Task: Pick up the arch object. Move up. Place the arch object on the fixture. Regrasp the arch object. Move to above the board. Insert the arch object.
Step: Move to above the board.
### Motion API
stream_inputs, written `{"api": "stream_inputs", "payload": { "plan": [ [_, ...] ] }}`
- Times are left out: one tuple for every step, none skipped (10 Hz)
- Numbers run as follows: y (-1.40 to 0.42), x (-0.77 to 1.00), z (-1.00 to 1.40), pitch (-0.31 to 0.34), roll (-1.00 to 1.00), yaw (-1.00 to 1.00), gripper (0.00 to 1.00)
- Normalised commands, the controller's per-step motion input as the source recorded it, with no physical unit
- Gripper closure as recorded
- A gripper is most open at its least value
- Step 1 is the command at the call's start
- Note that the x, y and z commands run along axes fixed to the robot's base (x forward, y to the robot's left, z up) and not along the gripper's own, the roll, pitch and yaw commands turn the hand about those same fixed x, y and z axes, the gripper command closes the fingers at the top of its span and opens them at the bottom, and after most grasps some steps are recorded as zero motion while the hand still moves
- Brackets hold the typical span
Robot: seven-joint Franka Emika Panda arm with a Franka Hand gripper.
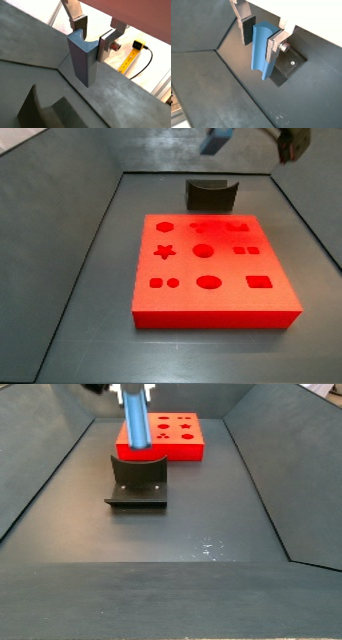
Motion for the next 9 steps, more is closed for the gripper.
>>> {"api": "stream_inputs", "payload": {
  "plan": [
    [-0.06, 0.03, 1.0, 0.048, -0.02, 0.06, 1.0],
    [-0.06, 0.03, 1.0, 0.06, -0.02, 0.05, 1.0],
    [-0.06, 0.03, 1.0, 0.07, -0.03, 0.05, 1.0],
    [-0.06, 0.04, 1.0, 0.091, -0.03, 0.04, 1.0],
    [-0.06, 0.04, 1.0, 0.11, -0.03, 0.05, 1.0],
    [-0.06, 0.05, 1.0, 0.129, -0.04, 0.05, 1.0],
    [-0.05, 0.05, 0.94, 0.135, -0.04, 0.06, 1.0],
    [-0.04, 0.04, 0.66, 0.135, -0.04, 0.08, 1.0],
    [-0.03, 0.03, 0.54, 0.133, -0.04, 0.09, 1.0]
  ]
}}
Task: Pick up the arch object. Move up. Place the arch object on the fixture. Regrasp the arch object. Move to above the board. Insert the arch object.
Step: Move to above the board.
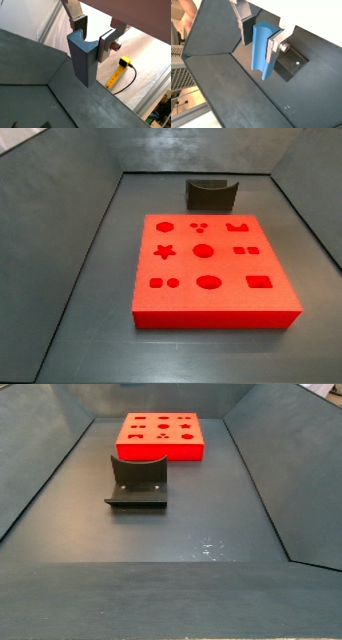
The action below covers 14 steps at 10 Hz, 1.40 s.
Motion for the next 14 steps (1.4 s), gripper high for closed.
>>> {"api": "stream_inputs", "payload": {
  "plan": [
    [-0.03, 0.03, 0.32, 0.124, -0.05, 0.1, 1.0],
    [-1.0, -0.56, 0.06, -0.101, -1.0, -0.14, 1.0],
    [-1.0, -0.57, 0.03, -0.113, -1.0, -0.14, 1.0],
    [-1.0, -0.61, 0.04, -0.133, -1.0, -0.14, 1.0],
    [-1.0, -0.63, 0.03, -0.14, -1.0, -0.15, 1.0],
    [-1.0, -0.64, 0.03, -0.142, -1.0, -0.16, 1.0],
    [-1.0, -0.66, 0.03, -0.132, -1.0, -0.17, 1.0],
    [-1.0, -0.67, 0.02, -0.121, -1.0, -0.18, 1.0],
    [-0.94, -0.66, 0.03, -0.117, -1.0, -0.18, 1.0],
    [-0.74, -0.54, 0.02, -0.115, -1.0, -0.19, 1.0],
    [-0.28, -0.26, 0.0, -0.102, -1.0, -0.18, 1.0],
    [-0.19, -0.19, 0.0, -0.091, -1.0, -0.17, 1.0],
    [-0.08, -0.11, 0.0, -0.051, -0.68, -0.1, 1.0],
    [-0.05, -0.08, 0.0, -0.038, -0.46, -0.06, 1.0]
  ]
}}
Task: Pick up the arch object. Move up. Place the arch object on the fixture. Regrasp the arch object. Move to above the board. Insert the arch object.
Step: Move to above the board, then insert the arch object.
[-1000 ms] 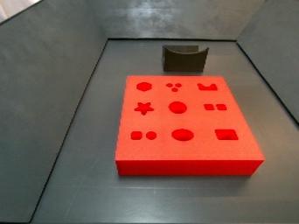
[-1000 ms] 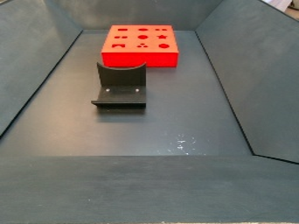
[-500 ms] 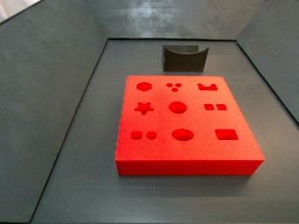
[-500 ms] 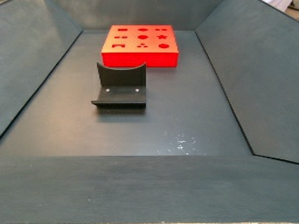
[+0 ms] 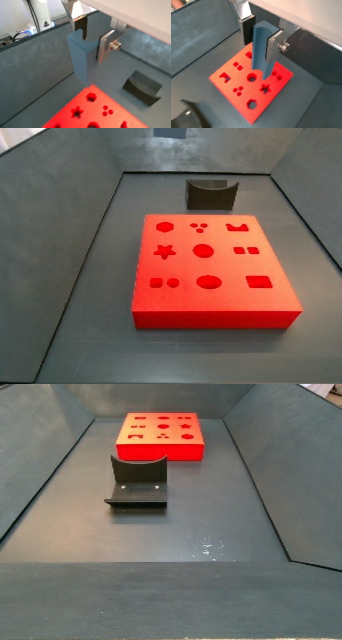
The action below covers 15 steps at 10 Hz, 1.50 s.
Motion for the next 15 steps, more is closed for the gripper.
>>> {"api": "stream_inputs", "payload": {
  "plan": [
    [-0.02, -0.05, 0.0, -0.019, -0.26, -0.03, 1.0],
    [-0.01, -0.03, 0.0, -0.019, -0.21, -0.03, 1.0],
    [0.0, 1.0, -0.82, 0.029, -0.18, 0.2, 1.0],
    [0.01, 1.0, -0.83, 0.014, -0.19, 0.19, 1.0],
    [0.01, 1.0, -0.83, 0.017, -0.19, 0.19, 1.0],
    [0.0, 1.0, -0.82, 0.019, -0.19, 0.19, 1.0],
    [0.07, 1.0, -0.88, 0.063, -0.13, 0.19, 1.0],
    [0.23, 0.93, -0.89, 0.11, -0.01, 0.21, 1.0],
    [0.37, 0.83, -0.69, 0.15, 0.0, 0.17, 1.0],
    [0.42, 0.8, -0.53, 0.164, 0.0, 0.13, 1.0],
    [0.2, 0.88, -0.41, 0.167, -0.25, 0.0, 1.0],
    [0.12, 0.9, -0.38, 0.123, -0.29, 0.0, 1.0],
    [0.15, 0.93, -0.32, 0.133, -0.24, 0.0, 1.0],
    [0.15, 0.97, -0.33, 0.153, -0.18, 0.0, 1.0],
    [0.23, 0.98, -0.35, 0.169, -0.13, 0.0, 1.0]
  ]
}}
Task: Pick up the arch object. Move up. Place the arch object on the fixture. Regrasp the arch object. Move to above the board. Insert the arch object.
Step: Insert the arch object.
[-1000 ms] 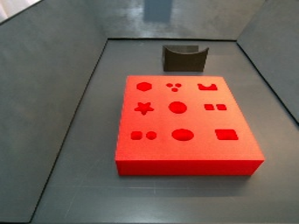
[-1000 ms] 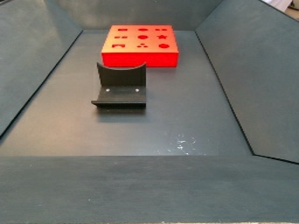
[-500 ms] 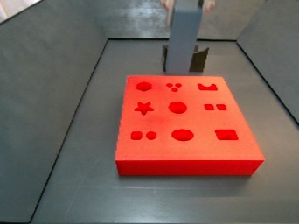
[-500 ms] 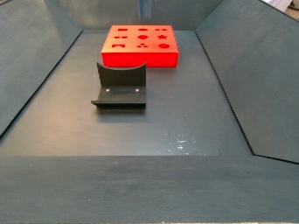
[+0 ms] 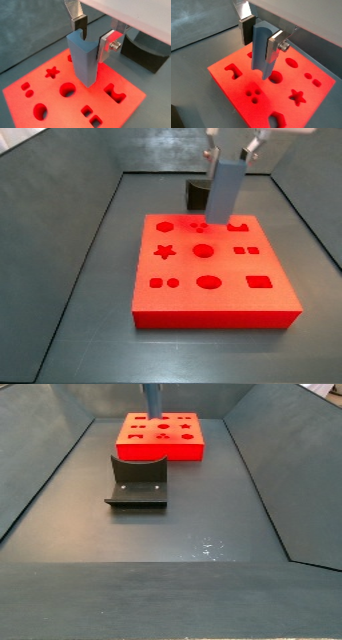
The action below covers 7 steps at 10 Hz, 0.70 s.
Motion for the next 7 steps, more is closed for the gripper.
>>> {"api": "stream_inputs", "payload": {
  "plan": [
    [0.34, 0.99, -0.35, 0.189, -0.03, 0.0, 1.0],
    [0.38, 1.0, -0.37, 0.203, 0.0, 0.0, 1.0],
    [0.32, 1.0, -0.34, 0.203, 0.0, 0.0, 1.0],
    [0.18, 0.97, -0.24, 0.193, -0.11, 0.0, 1.0],
    [0.07, 0.87, -0.12, 0.181, -0.23, -0.01, 1.0],
    [0.08, 0.8, -0.04, 0.186, -0.27, -0.07, 1.0],
    [0.1, 0.79, -0.05, 0.196, -0.27, -0.06, 1.0]
  ]
}}
